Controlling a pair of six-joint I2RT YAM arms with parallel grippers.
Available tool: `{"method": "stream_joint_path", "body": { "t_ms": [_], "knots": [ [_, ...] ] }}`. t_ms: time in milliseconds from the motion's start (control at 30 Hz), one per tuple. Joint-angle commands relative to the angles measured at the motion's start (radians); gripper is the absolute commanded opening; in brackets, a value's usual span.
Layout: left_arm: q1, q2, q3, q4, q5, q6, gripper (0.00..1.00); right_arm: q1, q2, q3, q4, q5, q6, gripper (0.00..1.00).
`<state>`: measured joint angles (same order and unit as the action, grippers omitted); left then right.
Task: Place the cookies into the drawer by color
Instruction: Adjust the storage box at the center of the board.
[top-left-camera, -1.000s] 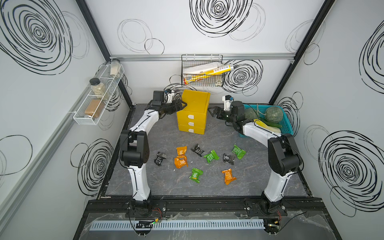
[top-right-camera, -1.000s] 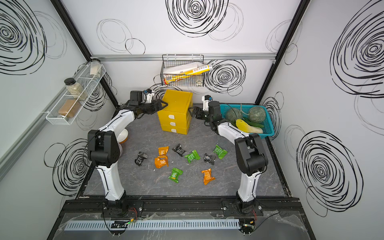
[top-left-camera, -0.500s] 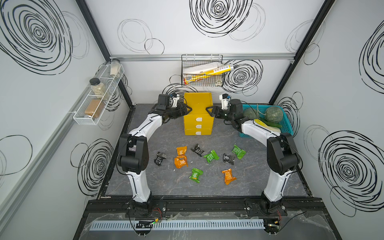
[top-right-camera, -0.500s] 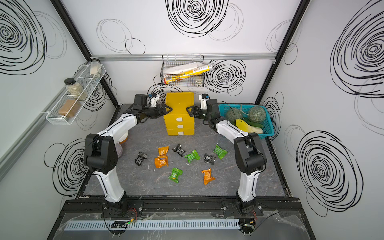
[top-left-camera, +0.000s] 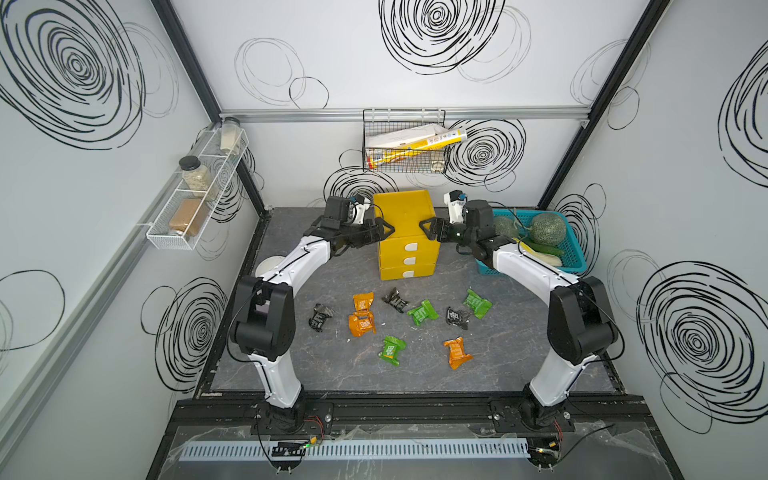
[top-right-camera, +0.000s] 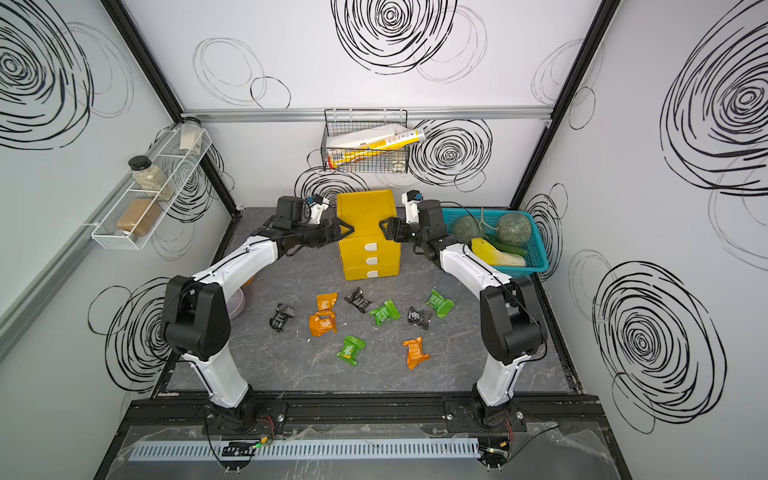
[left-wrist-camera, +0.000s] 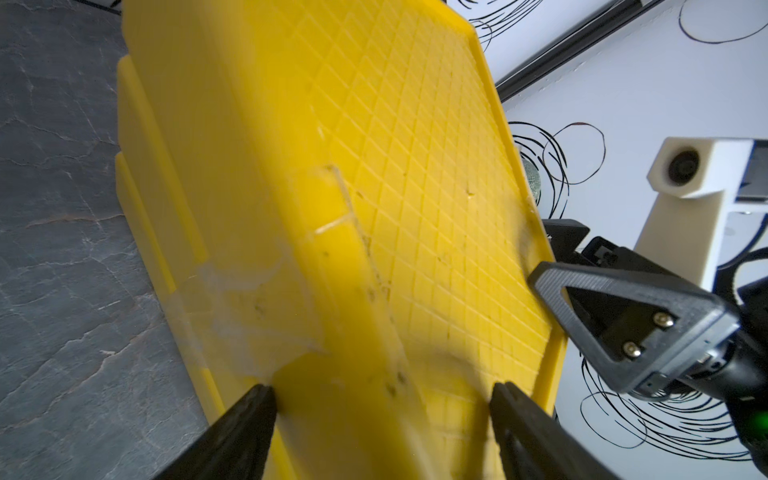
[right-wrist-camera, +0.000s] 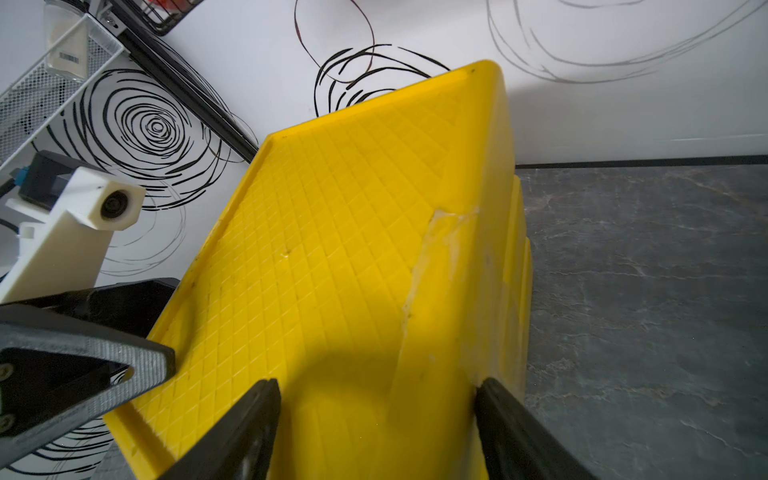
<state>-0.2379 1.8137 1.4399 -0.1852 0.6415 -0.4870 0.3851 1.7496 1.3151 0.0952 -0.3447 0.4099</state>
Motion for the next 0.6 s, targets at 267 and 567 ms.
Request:
{"method": "stream_joint_path", "body": {
  "t_ms": [267,567],
  "knots": [
    [0.105,-0.093,0.041,-0.066,-0.069,0.014,0.99,0.018,-0.317,-0.133,-0.071,0.258,-0.072,0.85],
    [0.109,-0.271,-0.112,-0.018,-0.100,0.030,0.99,0.108,-0.487,-0.287,-0.129,0.354,0.026,0.82]
  ]
}}
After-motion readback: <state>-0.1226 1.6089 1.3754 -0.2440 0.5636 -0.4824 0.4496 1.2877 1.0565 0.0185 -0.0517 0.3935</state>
